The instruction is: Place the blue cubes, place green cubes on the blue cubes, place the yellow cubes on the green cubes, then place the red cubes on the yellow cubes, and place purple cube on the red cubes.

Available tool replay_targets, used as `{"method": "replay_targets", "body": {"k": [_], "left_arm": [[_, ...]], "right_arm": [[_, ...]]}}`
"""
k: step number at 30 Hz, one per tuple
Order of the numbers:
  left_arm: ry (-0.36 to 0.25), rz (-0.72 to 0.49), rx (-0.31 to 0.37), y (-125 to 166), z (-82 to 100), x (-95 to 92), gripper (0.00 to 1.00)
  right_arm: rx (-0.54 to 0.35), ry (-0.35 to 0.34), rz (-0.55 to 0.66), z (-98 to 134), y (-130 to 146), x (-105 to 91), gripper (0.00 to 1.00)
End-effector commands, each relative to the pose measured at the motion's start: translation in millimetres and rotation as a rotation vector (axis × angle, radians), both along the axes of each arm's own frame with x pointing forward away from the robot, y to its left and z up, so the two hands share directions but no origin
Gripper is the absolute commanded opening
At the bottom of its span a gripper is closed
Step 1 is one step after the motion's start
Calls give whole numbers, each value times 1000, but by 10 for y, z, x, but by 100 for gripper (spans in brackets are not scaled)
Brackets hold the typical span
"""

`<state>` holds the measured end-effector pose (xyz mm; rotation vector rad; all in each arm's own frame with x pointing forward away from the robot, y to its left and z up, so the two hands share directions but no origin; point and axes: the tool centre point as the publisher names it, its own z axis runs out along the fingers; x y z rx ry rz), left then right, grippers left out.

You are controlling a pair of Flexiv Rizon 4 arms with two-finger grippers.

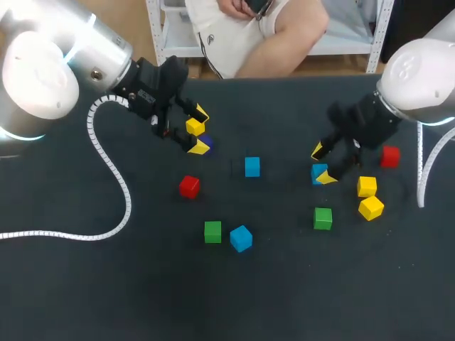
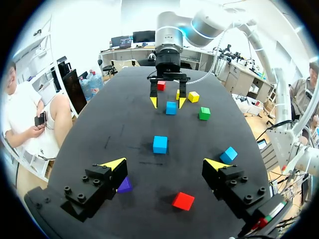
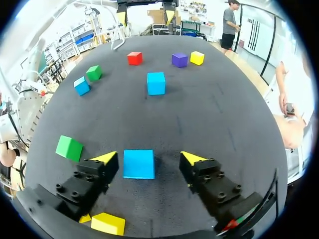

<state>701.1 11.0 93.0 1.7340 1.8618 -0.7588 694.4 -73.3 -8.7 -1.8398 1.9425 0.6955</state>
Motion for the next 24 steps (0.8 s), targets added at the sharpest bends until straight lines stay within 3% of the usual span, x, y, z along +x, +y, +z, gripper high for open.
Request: {"method": "replay_targets", "body": {"k": [1, 3, 4, 8, 9, 13, 15, 17, 19, 24], "left_arm": [[0, 0, -1, 4, -2, 1, 100], [0, 0, -1, 4, -2, 1, 100], [0, 0, -1, 4, -2, 1, 100], [0, 0, -1, 4, -2, 1, 100], [0, 0, -1, 4, -2, 1, 100], [0, 0, -1, 4, -2, 1, 100], [0, 0, -1, 4, -2, 1, 100], [0, 0, -1, 4, -2, 1, 100], [0, 0, -1, 4, -2, 1, 100], [0, 0, -1, 4, -2, 1, 100]], "right_arm": [[-4, 6, 1, -29, 5, -8, 40], [-7, 9, 2, -36, -10, -24, 48], [-8, 9, 2, -35, -20, -32, 58], [-9, 9, -2, -24, -60, -42, 80], [-9, 7, -4, -20, -64, -41, 78], [-8, 3, -7, -10, -68, -35, 48], [-7, 0, -5, -5, -57, -30, 42], [-7, 1, 2, -10, -39, -32, 25], [-9, 4, 10, -21, -23, -38, 0], [-8, 10, 17, -38, -4, -81, 0]]}}
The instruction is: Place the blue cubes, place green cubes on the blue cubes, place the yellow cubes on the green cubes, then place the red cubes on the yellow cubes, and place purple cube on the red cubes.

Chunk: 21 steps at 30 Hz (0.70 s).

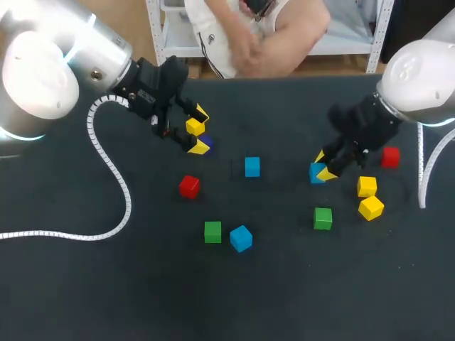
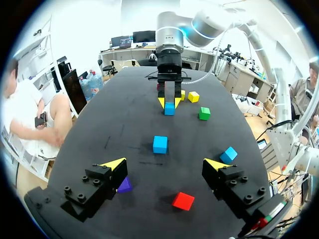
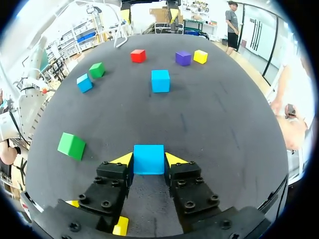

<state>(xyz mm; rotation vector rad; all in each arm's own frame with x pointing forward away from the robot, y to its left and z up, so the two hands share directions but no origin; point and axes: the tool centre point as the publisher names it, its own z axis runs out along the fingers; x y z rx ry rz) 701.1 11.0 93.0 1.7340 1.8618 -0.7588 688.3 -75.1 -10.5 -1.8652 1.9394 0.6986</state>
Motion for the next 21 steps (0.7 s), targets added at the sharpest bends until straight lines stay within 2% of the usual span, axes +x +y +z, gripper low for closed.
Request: {"method": "replay_targets", "body": {"k": [1, 8, 16, 19, 21], "left_arm": [[0, 0, -1, 4, -2, 1, 100], [0, 0, -1, 4, -2, 1, 100], [0, 0, -1, 4, -2, 1, 100], [0, 0, -1, 4, -2, 1, 100], [0, 0, -1, 4, -2, 1, 100]], "right_arm": [[8, 6, -6, -15, 19, -43, 0], [14, 4, -57, 164, 22, -222, 0], [16, -50, -63, 414, 53, -393, 0], [6, -46, -59, 492, 102, -444, 0], [-12, -17, -59, 562, 163, -506, 0]]}}
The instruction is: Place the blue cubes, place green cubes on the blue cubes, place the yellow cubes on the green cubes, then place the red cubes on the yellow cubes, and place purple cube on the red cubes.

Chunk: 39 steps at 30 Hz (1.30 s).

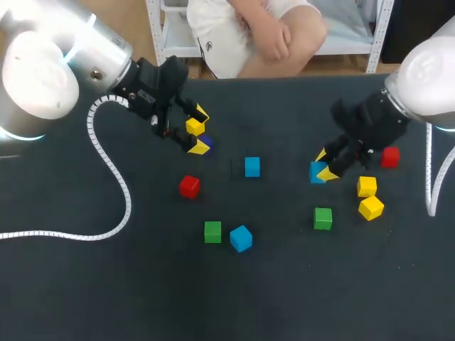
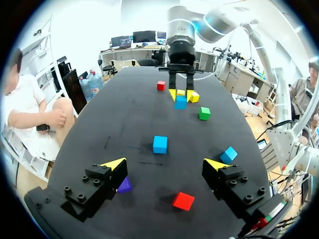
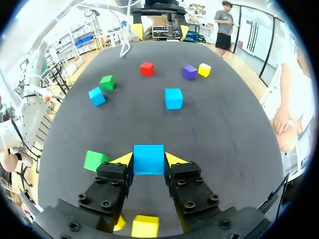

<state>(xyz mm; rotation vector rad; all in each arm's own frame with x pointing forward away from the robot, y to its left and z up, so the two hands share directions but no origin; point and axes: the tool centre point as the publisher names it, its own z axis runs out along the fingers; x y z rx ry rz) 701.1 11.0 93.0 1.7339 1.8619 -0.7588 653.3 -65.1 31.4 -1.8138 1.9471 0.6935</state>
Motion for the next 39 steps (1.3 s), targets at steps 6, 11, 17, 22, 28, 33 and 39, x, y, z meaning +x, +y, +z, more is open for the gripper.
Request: {"method": "replay_targets", "body": {"k": [6, 11, 17, 22, 28, 33, 39], "left_arm": [[0, 0, -1, 4, -2, 1, 100], [0, 0, -1, 4, -2, 1, 100], [0, 0, -1, 4, -2, 1, 100], [0, 0, -1, 4, -2, 1, 100], [0, 0, -1, 4, -2, 1, 100], [0, 0, -1, 4, -2, 1, 100], [0, 0, -1, 4, -2, 1, 100]], "right_arm": [[-33, 15, -49, 319, 184, -280, 0], [-20, 24, -80, 401, 269, -375, 0], [-10, 45, -65, 434, 417, -416, 0], [-8, 68, -39, 392, 538, -415, 0], [-9, 24, 7, 438, 617, -361, 0], [-9, 24, 7, 438, 617, -361, 0], [-9, 24, 7, 438, 617, -361, 0]]}}
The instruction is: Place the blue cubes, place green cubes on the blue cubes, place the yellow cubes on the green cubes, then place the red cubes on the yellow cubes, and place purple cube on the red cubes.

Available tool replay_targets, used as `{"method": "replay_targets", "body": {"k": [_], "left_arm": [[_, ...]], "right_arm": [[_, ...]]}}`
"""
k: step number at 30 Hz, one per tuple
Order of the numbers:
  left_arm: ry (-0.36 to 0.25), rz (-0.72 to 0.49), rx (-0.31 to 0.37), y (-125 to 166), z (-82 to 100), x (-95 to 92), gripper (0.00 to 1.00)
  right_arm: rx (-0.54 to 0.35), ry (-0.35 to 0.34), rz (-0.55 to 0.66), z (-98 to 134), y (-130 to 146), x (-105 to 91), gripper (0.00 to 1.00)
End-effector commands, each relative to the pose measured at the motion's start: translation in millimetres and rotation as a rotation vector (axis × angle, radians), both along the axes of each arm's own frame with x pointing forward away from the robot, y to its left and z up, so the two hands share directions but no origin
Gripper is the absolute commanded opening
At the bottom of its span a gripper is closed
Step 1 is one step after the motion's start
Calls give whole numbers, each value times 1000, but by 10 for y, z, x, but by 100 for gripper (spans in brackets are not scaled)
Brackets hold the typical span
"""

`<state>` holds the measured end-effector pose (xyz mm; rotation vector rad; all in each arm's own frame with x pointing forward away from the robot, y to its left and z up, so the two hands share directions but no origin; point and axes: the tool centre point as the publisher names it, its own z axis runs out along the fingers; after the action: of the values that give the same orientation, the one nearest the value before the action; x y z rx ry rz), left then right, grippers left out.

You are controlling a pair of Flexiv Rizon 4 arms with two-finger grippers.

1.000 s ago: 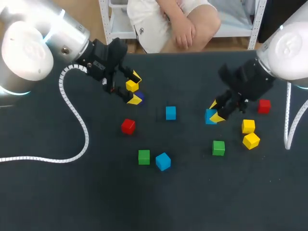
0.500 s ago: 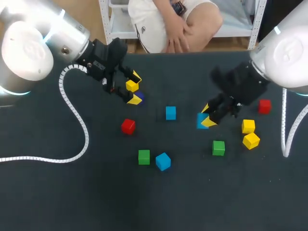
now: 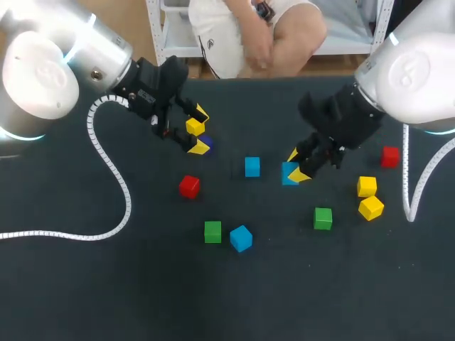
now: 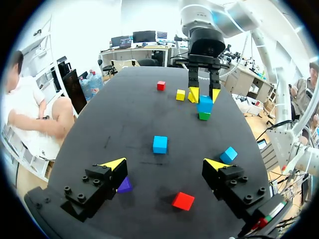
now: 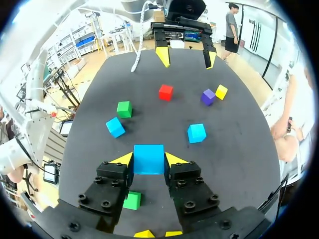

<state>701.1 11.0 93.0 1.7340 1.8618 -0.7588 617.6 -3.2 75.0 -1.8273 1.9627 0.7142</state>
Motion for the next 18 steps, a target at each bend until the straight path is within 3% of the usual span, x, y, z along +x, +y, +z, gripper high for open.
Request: {"method": "replay_targets", "body": {"k": [1, 18], "left_arm": [[0, 0, -1, 4, -3, 1, 100], [0, 0, -1, 4, -3, 1, 100]], "right_arm": [[0, 0, -1, 2, -2, -4, 0], [4, 3, -6, 3, -19, -27, 0]]}}
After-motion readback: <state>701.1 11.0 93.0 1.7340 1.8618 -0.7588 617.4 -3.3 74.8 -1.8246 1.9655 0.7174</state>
